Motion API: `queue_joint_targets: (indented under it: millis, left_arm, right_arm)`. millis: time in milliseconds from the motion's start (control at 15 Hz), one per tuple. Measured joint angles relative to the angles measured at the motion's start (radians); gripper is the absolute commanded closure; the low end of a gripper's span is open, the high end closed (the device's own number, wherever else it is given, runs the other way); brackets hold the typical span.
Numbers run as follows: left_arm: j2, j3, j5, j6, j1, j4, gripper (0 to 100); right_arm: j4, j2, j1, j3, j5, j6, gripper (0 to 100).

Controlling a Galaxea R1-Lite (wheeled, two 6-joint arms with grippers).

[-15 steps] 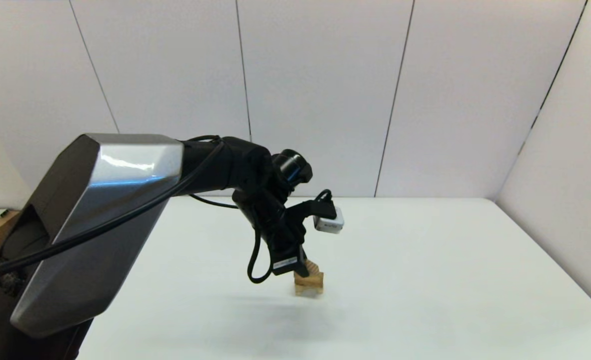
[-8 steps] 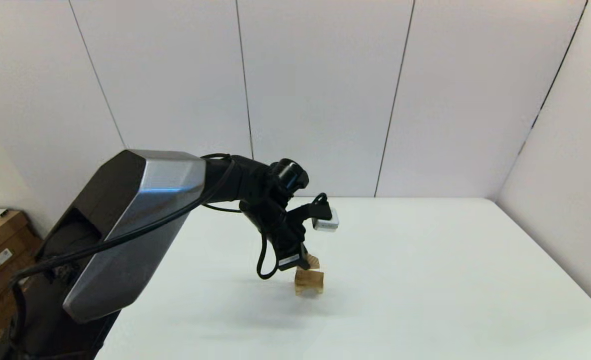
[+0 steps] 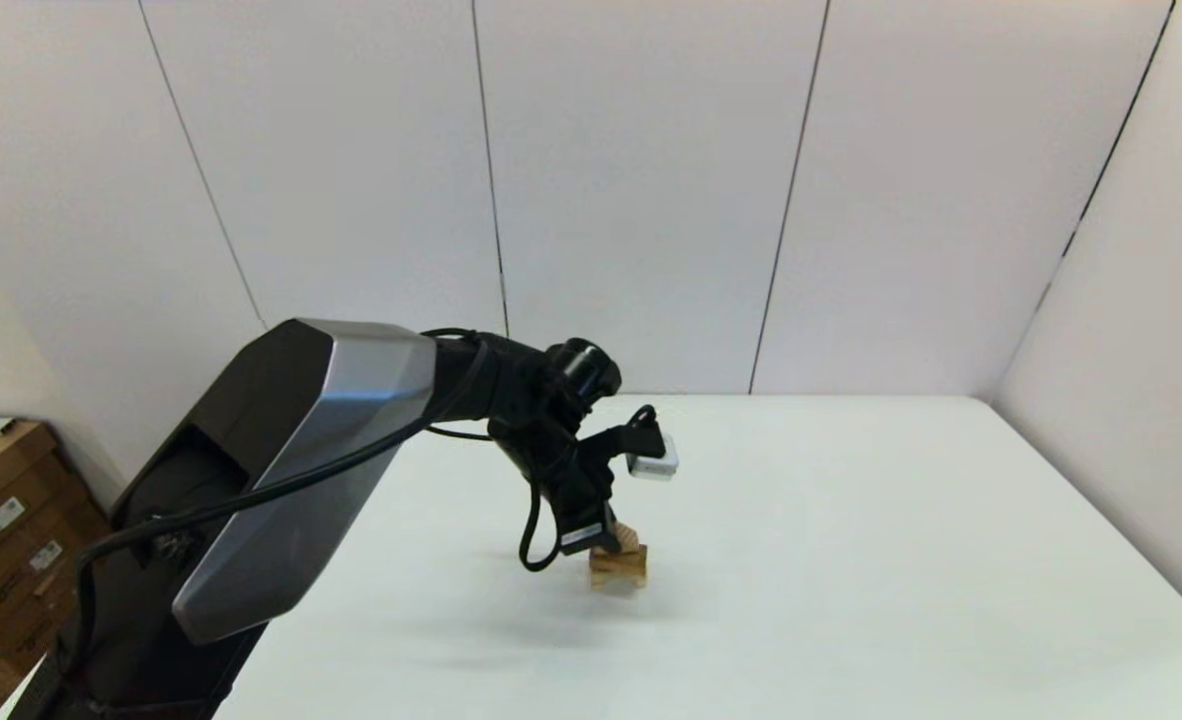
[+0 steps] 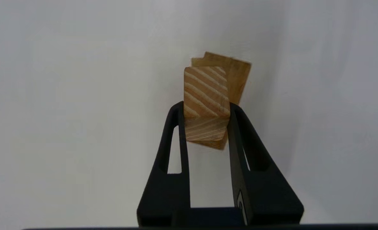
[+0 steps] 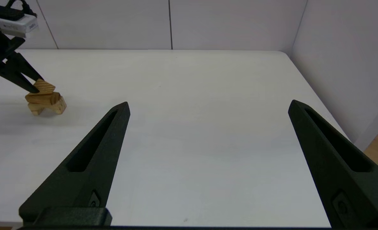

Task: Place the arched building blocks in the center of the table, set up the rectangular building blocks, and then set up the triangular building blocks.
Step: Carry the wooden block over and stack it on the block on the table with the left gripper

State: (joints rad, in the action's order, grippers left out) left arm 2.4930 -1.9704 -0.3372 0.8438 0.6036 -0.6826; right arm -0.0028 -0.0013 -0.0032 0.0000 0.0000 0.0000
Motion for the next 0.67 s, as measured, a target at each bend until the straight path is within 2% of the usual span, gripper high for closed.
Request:
queue_joint_targets:
  millis: [667]
  left_arm:
    - [-0.006, -0.004, 0.000, -0.002, 0.015, 0.001, 100]
  right_arm:
    - [0.000, 0.000, 0.000, 0.000, 0.000, 0.000, 0]
